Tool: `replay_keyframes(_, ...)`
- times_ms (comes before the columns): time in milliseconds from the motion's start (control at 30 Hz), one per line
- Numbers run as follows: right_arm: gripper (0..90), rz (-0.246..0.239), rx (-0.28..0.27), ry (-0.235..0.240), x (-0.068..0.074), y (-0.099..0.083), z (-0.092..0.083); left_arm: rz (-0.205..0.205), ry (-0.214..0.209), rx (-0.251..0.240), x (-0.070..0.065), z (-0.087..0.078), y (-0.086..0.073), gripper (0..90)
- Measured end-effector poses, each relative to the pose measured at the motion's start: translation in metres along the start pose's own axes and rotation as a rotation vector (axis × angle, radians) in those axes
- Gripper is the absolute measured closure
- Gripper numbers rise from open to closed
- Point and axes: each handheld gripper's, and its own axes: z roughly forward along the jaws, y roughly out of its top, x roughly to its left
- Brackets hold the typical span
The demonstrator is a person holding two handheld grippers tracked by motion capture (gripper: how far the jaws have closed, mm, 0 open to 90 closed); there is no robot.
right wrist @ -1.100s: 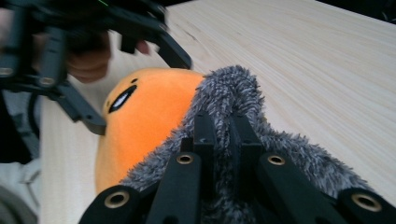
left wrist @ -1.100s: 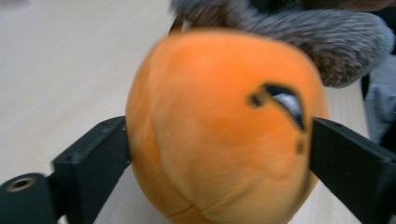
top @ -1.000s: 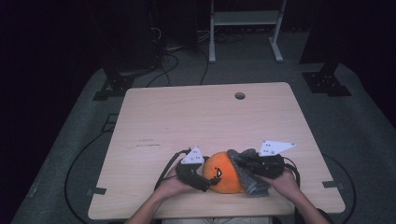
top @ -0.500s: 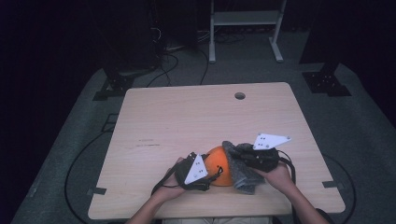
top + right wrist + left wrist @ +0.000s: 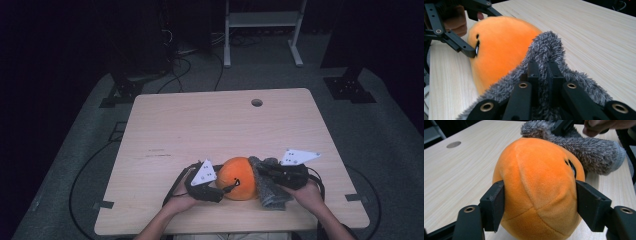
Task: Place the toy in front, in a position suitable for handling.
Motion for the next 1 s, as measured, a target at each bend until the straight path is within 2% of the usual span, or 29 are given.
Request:
replay_keyframes(100, 83.0, -0.01, -0.048, 0.028, 0.008, 0.01, -0.008, 0.014, 0.015, 0.001, -0.002, 0.002, 0.002, 32.0)
replay_keyframes(200, 83.0, -0.074, -0.088, 0.07, 0.025, 0.029, -0.003, 0.03, 0.02, 0.002, -0.005, 0.004, 0.004, 33.3)
replay_keyframes(267, 82.9, -0.107, -0.081, 0.087, 0.034, 0.039, 0.008, 0.056, 0.024, 0.006, -0.009, 0.003, 0.004, 33.9)
replay_keyframes(300, 83.0, -0.129, -0.065, 0.076, 0.035, 0.041, 0.014, 0.061, 0.031, 0.014, -0.009, 0.003, 0.004, 34.5)
replay_keyframes(400, 83.1, -0.115, -0.046, 0.065, 0.027, 0.037, 0.023, 0.035, 0.03, 0.011, -0.006, 0.002, -0.001, 35.3)
replay_keyframes(467, 83.1, -0.089, -0.04, 0.044, 0.018, 0.031, 0.024, 0.022, 0.026, 0.011, -0.004, 0.001, -0.002, 35.3)
replay_keyframes(500, 83.1, -0.063, -0.036, 0.031, 0.011, 0.025, 0.022, 0.025, 0.026, 0.012, -0.004, 0.001, -0.002, 35.3)
replay_keyframes(633, 83.1, -0.034, 0.006, -0.036, -0.004, 0.011, 0.011, 0.028, 0.027, 0.015, -0.004, 0.001, -0.001, 35.3)
replay_keyframes(700, 83.1, -0.014, 0.021, -0.049, -0.008, 0.007, 0.006, 0.029, 0.029, 0.018, -0.004, 0.001, -0.001, 35.4)
replay_keyframes(767, 83.1, 0.005, -0.011, -0.025, -0.004, 0.006, 0.0, 0.029, 0.039, 0.018, -0.005, 0.003, 0.0, 35.7)
replay_keyframes(800, 83.1, -0.001, -0.04, 0.009, 0.002, 0.009, -0.002, 0.028, 0.04, 0.017, -0.005, 0.004, 0.0, 35.7)
replay_keyframes(833, 83.1, -0.006, -0.051, 0.02, 0.005, 0.011, -0.002, 0.022, 0.042, 0.016, -0.005, 0.005, 0.001, 35.8)
replay_keyframes(867, 83.0, -0.032, -0.063, 0.039, 0.012, 0.016, 0.0, 0.021, 0.042, 0.017, -0.004, 0.005, 0.002, 35.8)
replay_keyframes(933, 83.0, -0.077, -0.045, 0.039, 0.02, 0.021, 0.007, 0.019, 0.035, 0.021, -0.004, 0.004, 0.002, 34.7)
replay_keyframes(1000, 83.0, -0.083, -0.025, 0.032, 0.018, 0.02, 0.015, -0.009, -0.003, 0.024, -0.001, 0.003, 0.001, 26.0)
